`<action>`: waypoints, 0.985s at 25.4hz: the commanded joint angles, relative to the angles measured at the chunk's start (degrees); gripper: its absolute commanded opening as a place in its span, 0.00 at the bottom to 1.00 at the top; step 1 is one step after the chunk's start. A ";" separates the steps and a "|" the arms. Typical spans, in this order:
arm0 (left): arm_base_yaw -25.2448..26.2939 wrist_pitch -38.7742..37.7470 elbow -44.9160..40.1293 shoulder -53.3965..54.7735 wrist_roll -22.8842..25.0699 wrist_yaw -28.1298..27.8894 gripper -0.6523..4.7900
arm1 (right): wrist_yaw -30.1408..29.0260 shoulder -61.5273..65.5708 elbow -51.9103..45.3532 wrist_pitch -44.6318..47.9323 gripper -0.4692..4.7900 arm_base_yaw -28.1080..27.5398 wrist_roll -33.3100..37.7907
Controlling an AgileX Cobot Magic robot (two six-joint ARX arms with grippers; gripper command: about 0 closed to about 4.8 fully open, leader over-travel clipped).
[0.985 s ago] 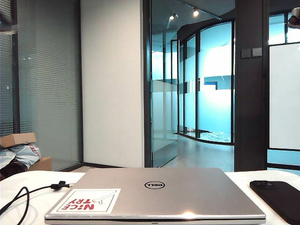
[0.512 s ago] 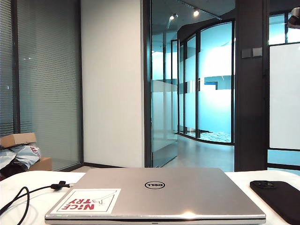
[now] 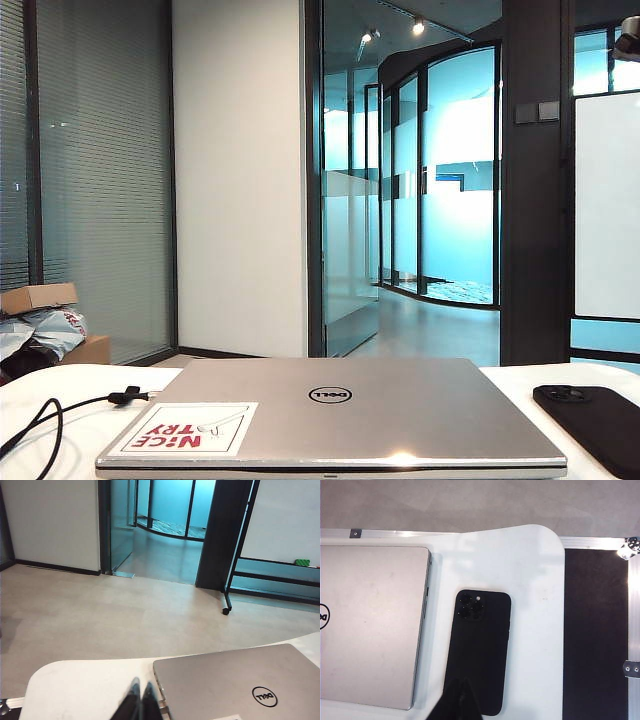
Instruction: Pick up the charging cable and the phone, plug the charging cable into the charging port on the phone, and finally place them back on the table.
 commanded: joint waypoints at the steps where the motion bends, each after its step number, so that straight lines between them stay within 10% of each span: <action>1: 3.69 0.22 -0.04 -2.64 0.20 0.09 0.11 | 0.09 -0.24 0.15 0.81 0.09 0.07 0.22; 25: 7.48 -6.49 -0.04 -8.02 4.72 0.09 0.11 | 0.09 -0.24 0.15 0.81 0.09 0.07 0.22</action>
